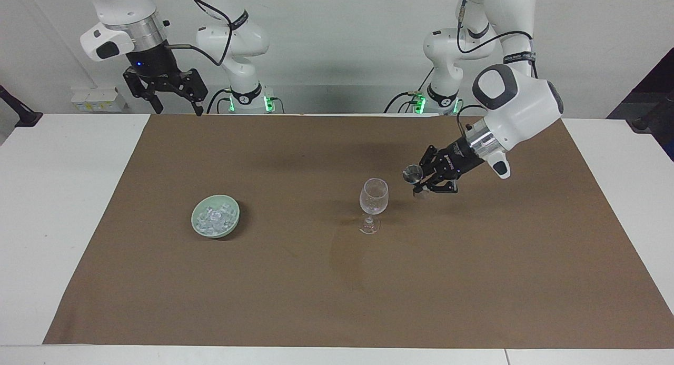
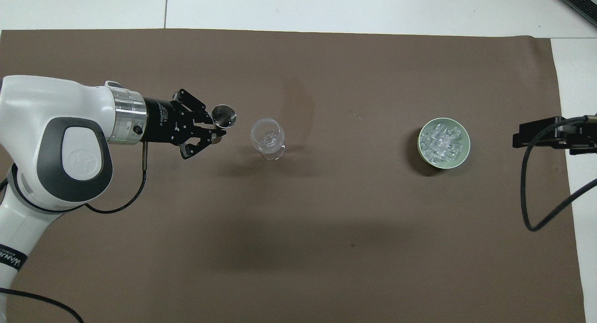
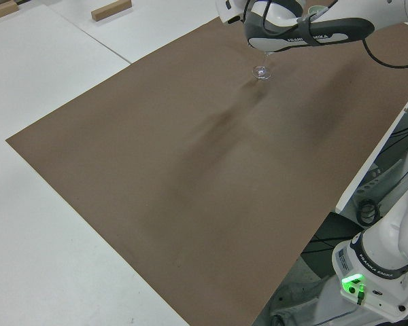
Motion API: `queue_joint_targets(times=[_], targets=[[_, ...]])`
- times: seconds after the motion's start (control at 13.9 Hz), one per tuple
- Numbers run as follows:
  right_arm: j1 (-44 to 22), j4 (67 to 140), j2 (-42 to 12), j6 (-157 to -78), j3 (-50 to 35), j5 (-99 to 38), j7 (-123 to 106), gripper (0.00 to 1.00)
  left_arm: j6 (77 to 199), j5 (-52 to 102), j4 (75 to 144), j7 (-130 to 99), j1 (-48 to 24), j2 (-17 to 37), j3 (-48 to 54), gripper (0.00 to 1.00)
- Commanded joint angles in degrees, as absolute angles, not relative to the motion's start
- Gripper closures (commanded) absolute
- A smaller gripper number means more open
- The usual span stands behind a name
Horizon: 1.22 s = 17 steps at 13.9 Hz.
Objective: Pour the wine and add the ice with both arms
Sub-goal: 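Lift the dark cup with the left gripper and carry it over the glass, then tilt the dark cup with the left gripper to pour into the glass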
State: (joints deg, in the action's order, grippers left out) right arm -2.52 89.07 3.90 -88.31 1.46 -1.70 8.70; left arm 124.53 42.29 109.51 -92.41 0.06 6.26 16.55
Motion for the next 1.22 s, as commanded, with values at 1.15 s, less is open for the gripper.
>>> queue_joint_targets(times=[1.15], targets=[[-1.58,88.77,3.69,-87.71,1.14,-2.72,7.38,0.0,133.42,16.62,108.81,-103.8,-0.97,6.24,25.14,1.0]])
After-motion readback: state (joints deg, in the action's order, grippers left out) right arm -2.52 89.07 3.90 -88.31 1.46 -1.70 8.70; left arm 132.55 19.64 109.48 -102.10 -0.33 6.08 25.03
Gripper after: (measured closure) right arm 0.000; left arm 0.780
